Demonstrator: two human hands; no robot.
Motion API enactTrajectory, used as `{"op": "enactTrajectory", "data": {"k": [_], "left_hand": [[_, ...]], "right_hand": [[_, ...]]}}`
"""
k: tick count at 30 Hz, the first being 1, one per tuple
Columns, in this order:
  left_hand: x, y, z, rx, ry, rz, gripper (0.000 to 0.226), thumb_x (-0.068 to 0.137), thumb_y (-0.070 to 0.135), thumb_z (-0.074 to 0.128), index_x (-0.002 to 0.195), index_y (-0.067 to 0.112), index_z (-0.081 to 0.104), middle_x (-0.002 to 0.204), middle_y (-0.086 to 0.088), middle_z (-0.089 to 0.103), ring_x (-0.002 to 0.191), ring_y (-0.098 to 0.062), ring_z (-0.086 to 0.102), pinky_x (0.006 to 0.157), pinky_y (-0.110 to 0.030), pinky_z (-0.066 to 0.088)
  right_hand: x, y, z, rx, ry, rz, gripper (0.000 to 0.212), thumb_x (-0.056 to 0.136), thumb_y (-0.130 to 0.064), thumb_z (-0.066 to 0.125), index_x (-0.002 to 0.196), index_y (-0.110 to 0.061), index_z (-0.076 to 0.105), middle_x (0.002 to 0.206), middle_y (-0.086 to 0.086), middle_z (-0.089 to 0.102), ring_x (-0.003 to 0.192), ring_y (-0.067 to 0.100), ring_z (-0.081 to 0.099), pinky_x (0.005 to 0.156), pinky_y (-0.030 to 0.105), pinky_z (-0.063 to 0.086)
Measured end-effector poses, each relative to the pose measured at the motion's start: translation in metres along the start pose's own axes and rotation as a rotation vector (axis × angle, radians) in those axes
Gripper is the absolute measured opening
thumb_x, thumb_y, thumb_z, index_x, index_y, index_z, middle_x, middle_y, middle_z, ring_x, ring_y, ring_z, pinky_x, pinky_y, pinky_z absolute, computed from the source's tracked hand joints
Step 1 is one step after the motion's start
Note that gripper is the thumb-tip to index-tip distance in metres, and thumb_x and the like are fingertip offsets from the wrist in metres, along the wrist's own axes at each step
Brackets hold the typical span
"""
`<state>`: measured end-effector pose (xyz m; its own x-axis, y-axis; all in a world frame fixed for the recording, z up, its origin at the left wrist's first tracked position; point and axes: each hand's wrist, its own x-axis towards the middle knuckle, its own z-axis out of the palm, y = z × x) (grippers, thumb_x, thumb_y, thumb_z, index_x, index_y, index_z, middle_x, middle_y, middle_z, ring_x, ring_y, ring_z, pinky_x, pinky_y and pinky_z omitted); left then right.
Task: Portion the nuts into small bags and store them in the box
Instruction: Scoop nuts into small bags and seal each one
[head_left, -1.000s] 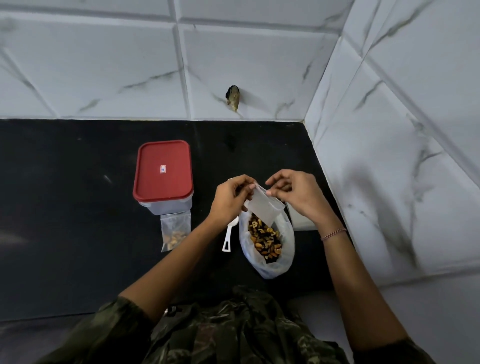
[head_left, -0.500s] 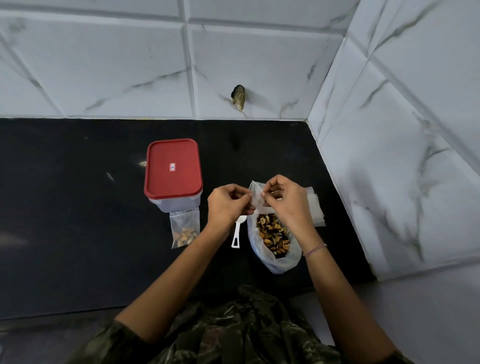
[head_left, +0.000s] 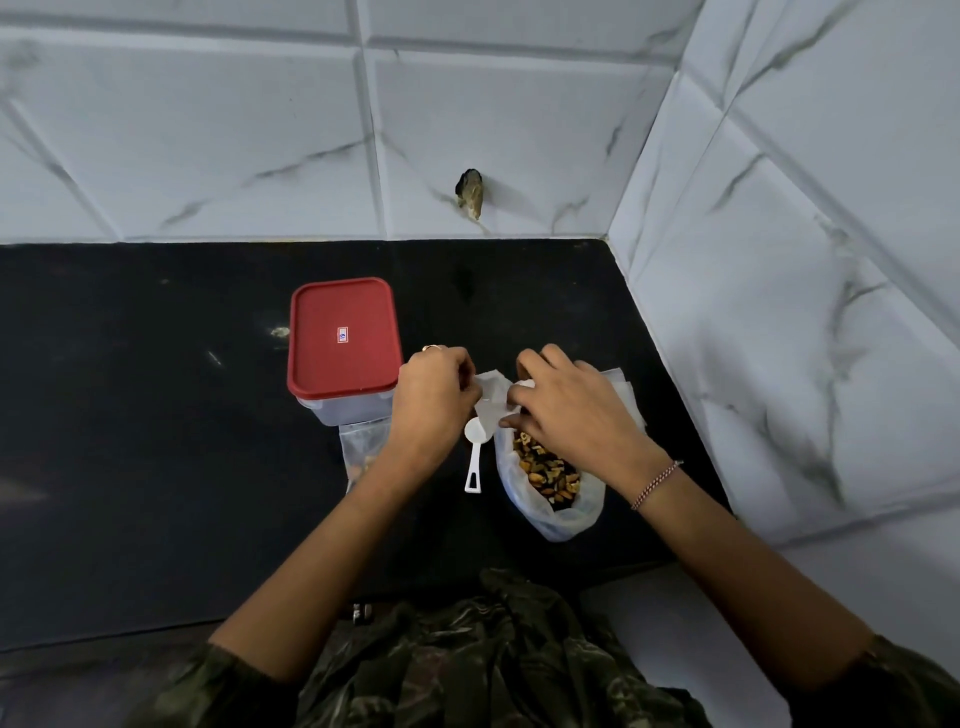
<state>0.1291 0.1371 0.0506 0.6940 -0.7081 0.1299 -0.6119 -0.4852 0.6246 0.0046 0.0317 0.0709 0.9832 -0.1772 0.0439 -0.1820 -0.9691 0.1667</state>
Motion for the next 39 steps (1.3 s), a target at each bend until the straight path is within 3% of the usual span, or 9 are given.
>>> {"op": "enactTrajectory", "data": {"k": [10, 15, 18, 22, 26, 29, 34, 37, 39], "left_hand": [[-0.001, 0.002, -0.006, 0.087, -0.085, 0.045, 0.013, 0.086, 0.009, 0.065, 0.099, 0.01, 0.068, 0.095, -0.003, 0.064, 0.086, -0.014, 0.061, 0.078, -0.027, 0.053], [-0.002, 0.003, -0.011, -0.321, -0.058, -0.071, 0.01, 0.084, 0.008, 0.069, 0.093, 0.012, 0.068, 0.078, 0.004, 0.067, 0.066, -0.006, 0.065, 0.065, -0.018, 0.056], [0.001, -0.004, -0.015, -0.591, -0.106, -0.145, 0.019, 0.086, 0.006, 0.066, 0.104, 0.015, 0.065, 0.078, -0.001, 0.065, 0.061, -0.004, 0.065, 0.059, -0.02, 0.055], [-0.006, -0.041, -0.014, -0.808, -0.209, 0.047, 0.065, 0.073, 0.023, 0.079, 0.13, 0.028, 0.047, 0.108, 0.001, 0.063, 0.102, -0.006, 0.06, 0.08, -0.023, 0.054], [-0.015, -0.07, 0.009, -0.565, -0.385, 0.217, 0.113, 0.057, 0.043, 0.085, 0.147, 0.037, 0.017, 0.146, 0.014, 0.037, 0.137, -0.005, 0.034, 0.106, -0.03, 0.038], [-0.021, -0.071, 0.025, -0.502, -0.342, 0.275, 0.095, 0.059, 0.05, 0.083, 0.139, 0.038, 0.033, 0.14, 0.014, 0.043, 0.13, -0.012, 0.043, 0.106, -0.043, 0.042], [-0.027, -0.059, 0.031, -0.665, -0.164, 0.22, 0.05, 0.068, 0.039, 0.078, 0.106, 0.015, 0.055, 0.099, 0.009, 0.062, 0.092, -0.014, 0.063, 0.08, -0.029, 0.053], [-0.031, -0.062, 0.033, -0.643, -0.046, 0.17, 0.047, 0.069, 0.042, 0.078, 0.101, 0.014, 0.058, 0.095, 0.008, 0.064, 0.091, -0.014, 0.063, 0.079, -0.028, 0.052], [-0.034, -0.065, 0.036, -0.611, -0.025, 0.149, 0.048, 0.068, 0.042, 0.08, 0.101, 0.014, 0.058, 0.097, 0.008, 0.065, 0.094, -0.014, 0.063, 0.08, -0.024, 0.052]], "right_hand": [[0.008, 0.002, 0.009, -0.071, 0.047, -0.033, 0.052, 0.088, -0.064, 0.038, 0.103, -0.024, 0.067, 0.106, 0.001, 0.055, 0.098, 0.016, 0.049, 0.065, 0.026, 0.038], [0.008, -0.001, 0.01, 0.073, 0.227, -0.039, 0.038, 0.08, -0.058, 0.057, 0.082, -0.022, 0.068, 0.083, -0.001, 0.055, 0.072, 0.011, 0.05, 0.05, 0.02, 0.029], [0.007, 0.0, 0.019, 0.212, 0.229, -0.02, 0.037, 0.086, -0.054, 0.05, 0.082, -0.021, 0.067, 0.086, -0.002, 0.054, 0.075, 0.008, 0.047, 0.05, 0.017, 0.035], [0.005, 0.002, 0.025, 0.36, 0.221, 0.012, 0.041, 0.088, -0.055, 0.044, 0.083, -0.021, 0.068, 0.097, -0.002, 0.057, 0.085, 0.007, 0.048, 0.059, 0.016, 0.042], [0.005, -0.003, 0.027, 0.383, 0.268, -0.066, 0.033, 0.086, -0.049, 0.053, 0.08, -0.021, 0.067, 0.094, -0.002, 0.059, 0.086, 0.008, 0.049, 0.059, 0.015, 0.038], [0.007, -0.007, 0.029, 0.414, 0.228, -0.145, 0.027, 0.085, -0.046, 0.059, 0.085, -0.021, 0.067, 0.094, -0.003, 0.062, 0.089, 0.011, 0.052, 0.063, 0.018, 0.039], [0.008, -0.014, 0.036, 0.5, 0.171, -0.204, 0.032, 0.088, -0.046, 0.055, 0.107, -0.021, 0.063, 0.112, -0.004, 0.063, 0.104, 0.008, 0.052, 0.081, 0.024, 0.049], [0.001, -0.018, 0.042, 0.884, 0.334, 0.062, 0.032, 0.089, -0.041, 0.057, 0.113, -0.02, 0.061, 0.117, -0.007, 0.06, 0.105, 0.001, 0.052, 0.087, 0.013, 0.043], [-0.001, -0.02, 0.054, 0.851, 0.43, 0.346, 0.026, 0.091, -0.04, 0.053, 0.104, -0.019, 0.062, 0.107, -0.007, 0.058, 0.096, 0.006, 0.054, 0.079, 0.015, 0.044]]}}
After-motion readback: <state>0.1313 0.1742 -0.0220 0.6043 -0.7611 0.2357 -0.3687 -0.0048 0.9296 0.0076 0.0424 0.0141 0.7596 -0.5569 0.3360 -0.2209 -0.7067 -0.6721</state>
